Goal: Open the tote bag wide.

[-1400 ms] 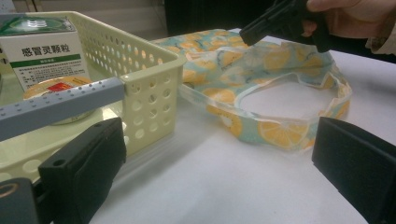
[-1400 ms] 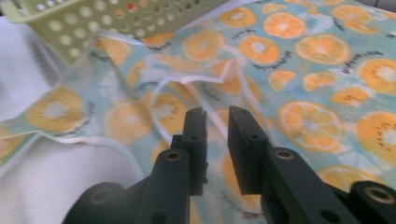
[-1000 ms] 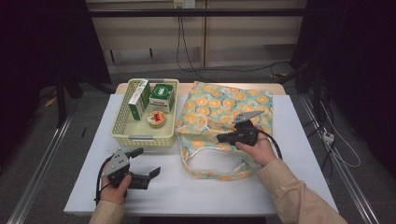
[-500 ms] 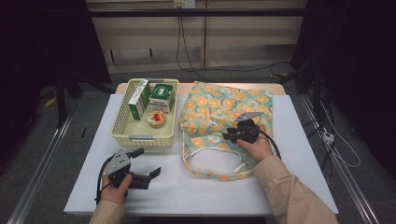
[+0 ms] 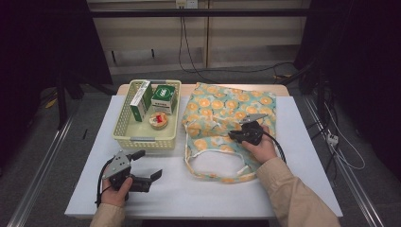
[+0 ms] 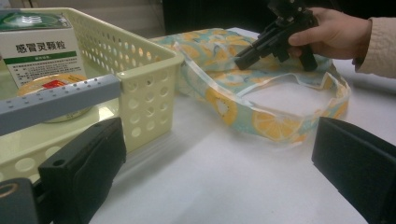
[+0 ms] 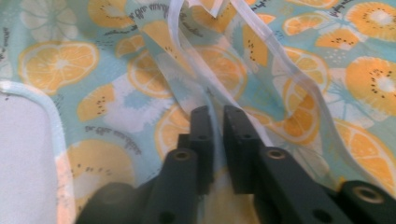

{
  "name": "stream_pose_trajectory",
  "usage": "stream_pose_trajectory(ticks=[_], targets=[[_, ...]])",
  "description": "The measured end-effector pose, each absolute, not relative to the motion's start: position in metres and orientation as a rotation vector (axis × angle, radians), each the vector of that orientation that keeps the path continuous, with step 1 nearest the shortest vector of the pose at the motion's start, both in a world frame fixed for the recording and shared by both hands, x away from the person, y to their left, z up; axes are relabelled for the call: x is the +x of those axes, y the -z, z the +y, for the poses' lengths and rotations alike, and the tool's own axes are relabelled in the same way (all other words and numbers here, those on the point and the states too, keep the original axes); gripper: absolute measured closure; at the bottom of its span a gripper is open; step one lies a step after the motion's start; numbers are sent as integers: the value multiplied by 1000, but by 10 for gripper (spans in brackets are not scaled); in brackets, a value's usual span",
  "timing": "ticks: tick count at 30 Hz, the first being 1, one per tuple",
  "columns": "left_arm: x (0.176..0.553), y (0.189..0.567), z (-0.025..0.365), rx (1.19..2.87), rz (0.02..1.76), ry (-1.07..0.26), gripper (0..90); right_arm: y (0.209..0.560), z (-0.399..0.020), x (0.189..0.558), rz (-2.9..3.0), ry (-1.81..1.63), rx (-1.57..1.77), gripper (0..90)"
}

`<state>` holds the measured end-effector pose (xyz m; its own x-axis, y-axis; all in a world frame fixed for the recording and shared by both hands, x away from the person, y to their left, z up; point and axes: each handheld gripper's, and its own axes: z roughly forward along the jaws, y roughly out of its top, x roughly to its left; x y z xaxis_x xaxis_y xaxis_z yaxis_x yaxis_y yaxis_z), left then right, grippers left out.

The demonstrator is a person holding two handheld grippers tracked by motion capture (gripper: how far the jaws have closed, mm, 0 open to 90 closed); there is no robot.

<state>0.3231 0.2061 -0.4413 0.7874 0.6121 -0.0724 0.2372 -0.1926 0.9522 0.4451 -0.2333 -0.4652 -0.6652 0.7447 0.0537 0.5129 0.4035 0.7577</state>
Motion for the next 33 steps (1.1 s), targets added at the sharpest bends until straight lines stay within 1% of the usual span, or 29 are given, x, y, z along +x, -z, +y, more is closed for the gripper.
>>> stream_pose_trajectory(ticks=[2,9,19,33], targets=[[323,441,206,1772,663,-387,26,465,-234,446,2367,-1119,1094,899],[324,441,205,1763,669,-387,26,460,-240,446,2342,-1120,1127,900],[326,439,201,1766,662,-385,26,419,-245,448,2303,-1186,1084,900],[328,432,202,1757,680,-392,27,388,-240,465,2269,-1227,1079,900]])
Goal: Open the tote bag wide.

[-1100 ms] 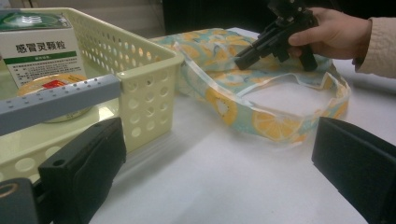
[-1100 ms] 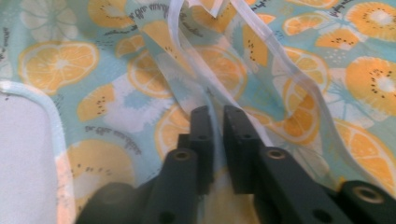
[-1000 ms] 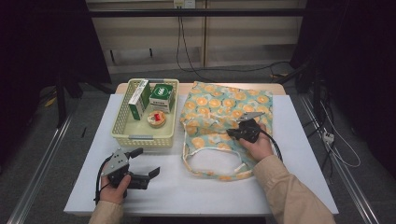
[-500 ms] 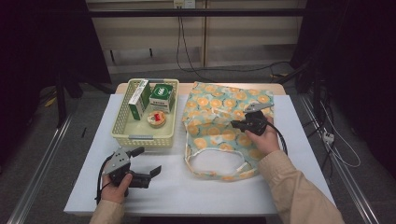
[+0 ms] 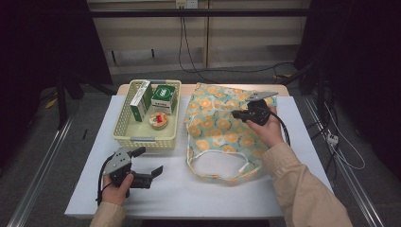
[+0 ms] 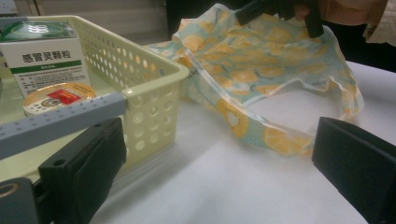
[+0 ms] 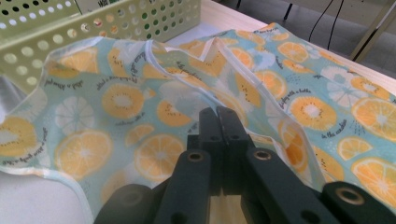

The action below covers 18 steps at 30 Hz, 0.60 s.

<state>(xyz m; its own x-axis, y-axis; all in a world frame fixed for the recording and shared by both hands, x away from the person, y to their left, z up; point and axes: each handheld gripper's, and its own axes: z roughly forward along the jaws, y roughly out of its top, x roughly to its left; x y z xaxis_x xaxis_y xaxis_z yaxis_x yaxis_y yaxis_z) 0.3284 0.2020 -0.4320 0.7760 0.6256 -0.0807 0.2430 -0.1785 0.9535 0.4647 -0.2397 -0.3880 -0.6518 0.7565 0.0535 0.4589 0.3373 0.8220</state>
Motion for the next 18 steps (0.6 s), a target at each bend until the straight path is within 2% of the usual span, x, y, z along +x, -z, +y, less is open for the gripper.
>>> stream_pose_trajectory(ticks=[18], targets=[[341,410,194,1746,680,-341,29,367,-249,476,2224,-1287,1120,900]])
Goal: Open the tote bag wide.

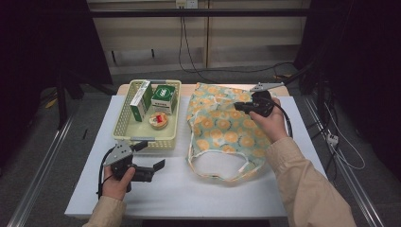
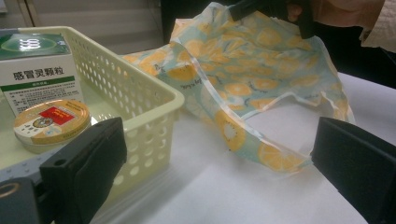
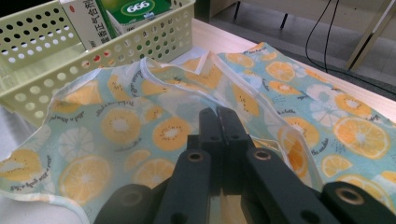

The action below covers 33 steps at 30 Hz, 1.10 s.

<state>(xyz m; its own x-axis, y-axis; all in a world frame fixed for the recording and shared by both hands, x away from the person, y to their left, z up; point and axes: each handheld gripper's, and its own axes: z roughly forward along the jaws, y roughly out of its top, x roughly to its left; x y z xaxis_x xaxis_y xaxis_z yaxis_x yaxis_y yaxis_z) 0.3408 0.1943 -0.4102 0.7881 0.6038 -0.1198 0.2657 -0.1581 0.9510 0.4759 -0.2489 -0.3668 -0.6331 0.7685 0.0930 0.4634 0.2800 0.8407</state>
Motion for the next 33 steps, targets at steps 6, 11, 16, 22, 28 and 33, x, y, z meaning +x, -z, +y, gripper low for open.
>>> stream_pose_trajectory(ticks=[6,11,16,22,28,33], targets=[[347,401,195,1747,683,-336,29,363,-244,475,2234,-1289,1099,900],[354,393,197,1743,689,-340,29,362,-243,474,2236,-1284,1096,900],[361,381,197,1743,681,-339,29,359,-246,473,2226,-1288,1098,900],[371,369,195,1754,677,-335,29,360,-246,473,2226,-1287,1099,900],[389,364,196,1771,721,-341,37,360,-243,473,2238,-1283,1088,900],[403,361,199,1772,754,-347,38,360,-243,472,2238,-1289,1089,900]])
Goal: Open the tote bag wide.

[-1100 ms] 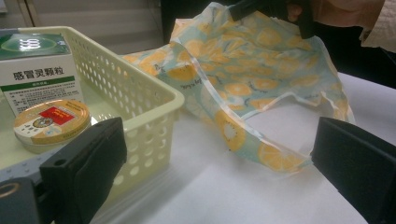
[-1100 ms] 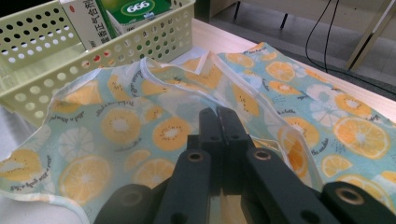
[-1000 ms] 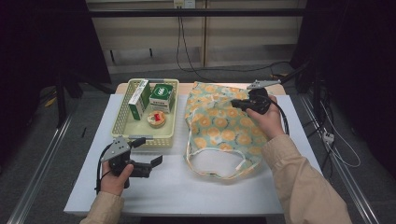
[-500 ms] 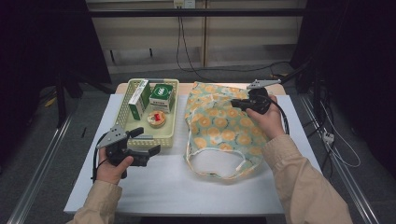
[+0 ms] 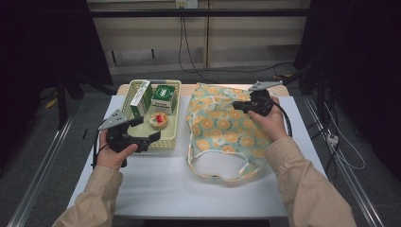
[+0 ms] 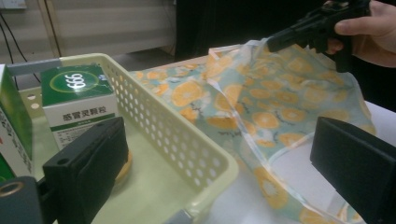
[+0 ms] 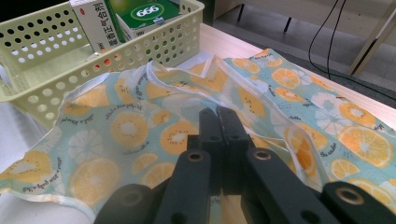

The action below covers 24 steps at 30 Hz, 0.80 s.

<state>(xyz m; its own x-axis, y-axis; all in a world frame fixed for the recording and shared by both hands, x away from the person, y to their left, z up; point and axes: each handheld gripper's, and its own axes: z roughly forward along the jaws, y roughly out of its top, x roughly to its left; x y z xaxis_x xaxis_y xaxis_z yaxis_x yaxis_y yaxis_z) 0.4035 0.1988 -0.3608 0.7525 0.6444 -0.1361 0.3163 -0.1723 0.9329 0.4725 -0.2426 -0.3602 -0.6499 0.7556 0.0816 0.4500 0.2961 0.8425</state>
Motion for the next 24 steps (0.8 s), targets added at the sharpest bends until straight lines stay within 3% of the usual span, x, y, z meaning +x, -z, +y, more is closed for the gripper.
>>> stream_pose_trajectory(ticks=[24], targets=[[459,348,182,1847,761,-324,61,359,-240,471,2237,-1281,1086,900]])
